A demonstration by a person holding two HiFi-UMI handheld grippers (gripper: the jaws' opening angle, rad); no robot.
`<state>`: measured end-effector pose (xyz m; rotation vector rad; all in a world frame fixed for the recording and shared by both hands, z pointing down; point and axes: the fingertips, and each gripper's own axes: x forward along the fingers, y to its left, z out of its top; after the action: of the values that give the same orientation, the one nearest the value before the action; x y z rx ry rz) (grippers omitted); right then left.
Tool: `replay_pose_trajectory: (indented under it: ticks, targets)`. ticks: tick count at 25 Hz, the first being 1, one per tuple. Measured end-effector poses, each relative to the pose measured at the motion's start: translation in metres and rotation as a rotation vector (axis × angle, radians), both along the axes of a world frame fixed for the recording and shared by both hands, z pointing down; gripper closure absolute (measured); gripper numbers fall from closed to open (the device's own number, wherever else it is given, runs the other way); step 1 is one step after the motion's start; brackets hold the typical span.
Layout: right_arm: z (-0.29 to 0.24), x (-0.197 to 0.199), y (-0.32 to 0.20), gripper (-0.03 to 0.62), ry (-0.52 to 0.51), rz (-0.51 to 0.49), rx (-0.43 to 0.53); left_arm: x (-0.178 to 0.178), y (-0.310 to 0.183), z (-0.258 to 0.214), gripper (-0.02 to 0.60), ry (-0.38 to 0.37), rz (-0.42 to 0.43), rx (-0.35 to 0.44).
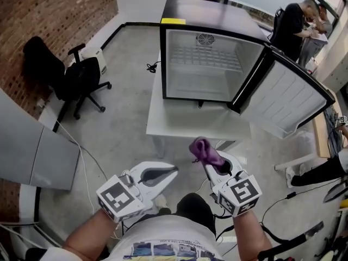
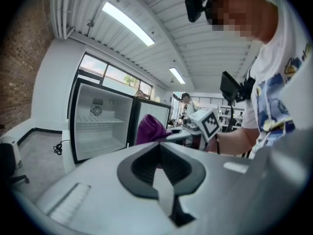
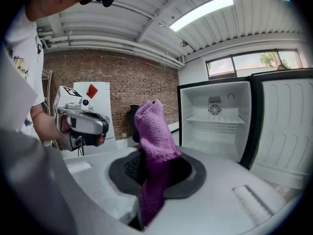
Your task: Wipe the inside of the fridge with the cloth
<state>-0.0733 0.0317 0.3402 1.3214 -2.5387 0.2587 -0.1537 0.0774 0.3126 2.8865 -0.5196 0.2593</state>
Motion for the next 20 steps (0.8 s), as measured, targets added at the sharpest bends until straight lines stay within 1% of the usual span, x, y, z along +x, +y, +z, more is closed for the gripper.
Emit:
replay_pose_trajectory:
  ticks: [6,8,10,13,16,20]
  targets:
    - [-0.01,-0.006,-0.056,0.54,0.011,-0.048,0.043,0.002,-0.039,-0.002,0.577,0.011,-0.028,0.017]
    - [-0.014,-0.001,-0.079,0.54,0.0,-0.061,0.052,0.008,-0.054,-0.006,0.575,0.007,-0.044,0.014]
    - [-0.02,0.005,-0.104,0.54,-0.019,-0.075,0.064,0.02,-0.066,-0.014,0.577,0.019,-0.047,0.005]
    - [-0.027,0.011,-0.139,0.54,-0.033,-0.122,0.078,0.032,-0.086,-0.018,0.575,0.019,-0.072,0.003]
    - [-0.027,0.016,-0.172,0.54,-0.029,-0.165,0.077,0.039,-0.111,-0.013,0.575,-0.007,-0.094,0.024]
    - [-0.028,0.009,-0.208,0.54,-0.022,-0.239,0.078,0.045,-0.137,-0.018,0.577,-0.007,-0.114,0.02]
